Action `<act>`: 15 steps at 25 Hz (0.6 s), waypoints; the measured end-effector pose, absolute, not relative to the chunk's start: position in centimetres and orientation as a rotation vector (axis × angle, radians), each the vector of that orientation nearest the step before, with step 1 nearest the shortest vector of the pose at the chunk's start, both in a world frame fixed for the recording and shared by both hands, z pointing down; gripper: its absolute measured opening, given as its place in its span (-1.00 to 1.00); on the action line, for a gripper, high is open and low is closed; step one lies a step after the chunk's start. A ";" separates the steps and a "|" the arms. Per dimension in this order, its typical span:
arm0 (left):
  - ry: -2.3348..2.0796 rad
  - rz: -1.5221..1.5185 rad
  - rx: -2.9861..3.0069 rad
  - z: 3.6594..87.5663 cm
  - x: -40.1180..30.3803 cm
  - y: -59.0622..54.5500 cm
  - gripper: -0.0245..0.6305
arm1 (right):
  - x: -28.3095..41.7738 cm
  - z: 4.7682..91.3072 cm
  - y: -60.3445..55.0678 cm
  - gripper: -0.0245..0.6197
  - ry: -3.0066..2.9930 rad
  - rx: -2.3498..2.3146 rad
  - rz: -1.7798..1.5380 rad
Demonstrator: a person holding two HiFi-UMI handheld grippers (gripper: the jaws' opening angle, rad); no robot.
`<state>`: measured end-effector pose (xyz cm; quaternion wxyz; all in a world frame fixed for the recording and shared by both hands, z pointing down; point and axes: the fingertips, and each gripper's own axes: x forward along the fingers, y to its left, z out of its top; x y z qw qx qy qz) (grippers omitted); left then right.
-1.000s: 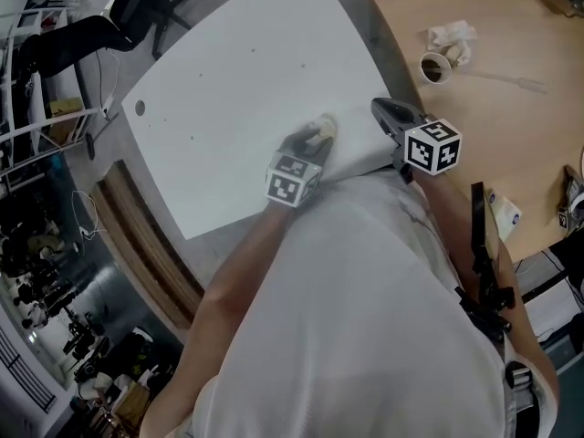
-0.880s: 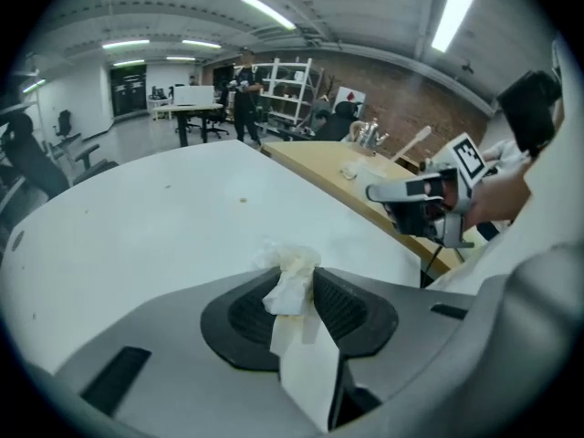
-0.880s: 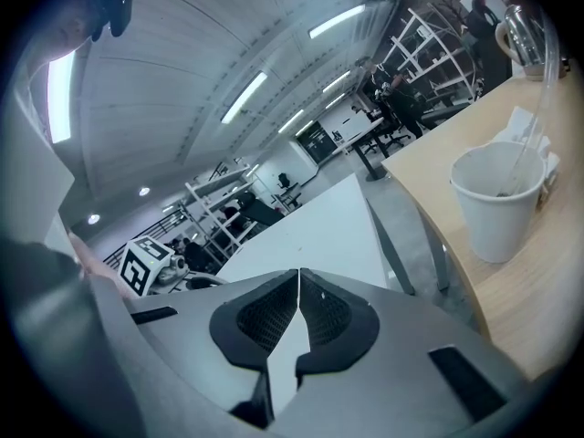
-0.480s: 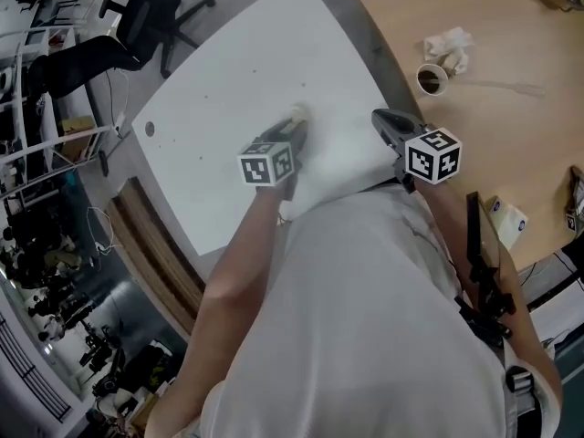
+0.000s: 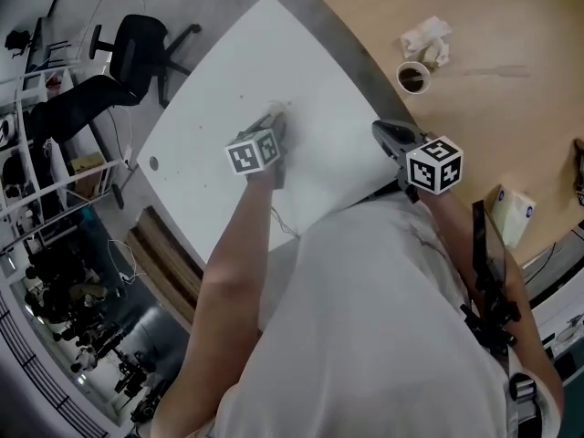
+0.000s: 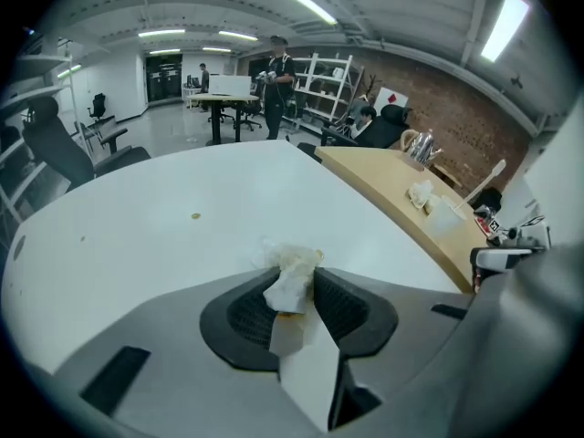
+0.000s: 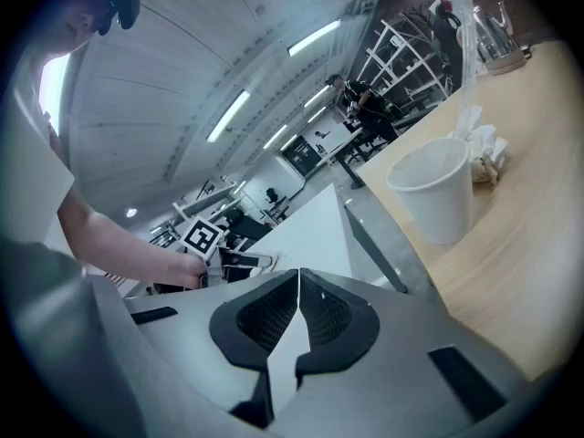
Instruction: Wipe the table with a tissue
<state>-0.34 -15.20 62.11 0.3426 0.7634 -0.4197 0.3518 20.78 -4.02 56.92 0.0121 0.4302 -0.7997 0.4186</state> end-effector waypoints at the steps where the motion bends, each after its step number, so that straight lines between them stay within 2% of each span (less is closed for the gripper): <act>1: -1.087 0.935 1.998 62.2 -0.2 -15.5 -0.59 | 21.1 57.0 -3.9 -0.87 -2.488 1.352 1.307; 10: -1.143 1.033 2.047 62.0 0.1 -17.7 -0.59 | 23.0 57.4 -3.6 -0.87 -2.469 1.399 1.324; 15: -1.082 1.297 2.137 62.7 0.8 -17.6 -0.59 | 23.2 57.2 -3.8 -0.87 -2.473 1.398 1.323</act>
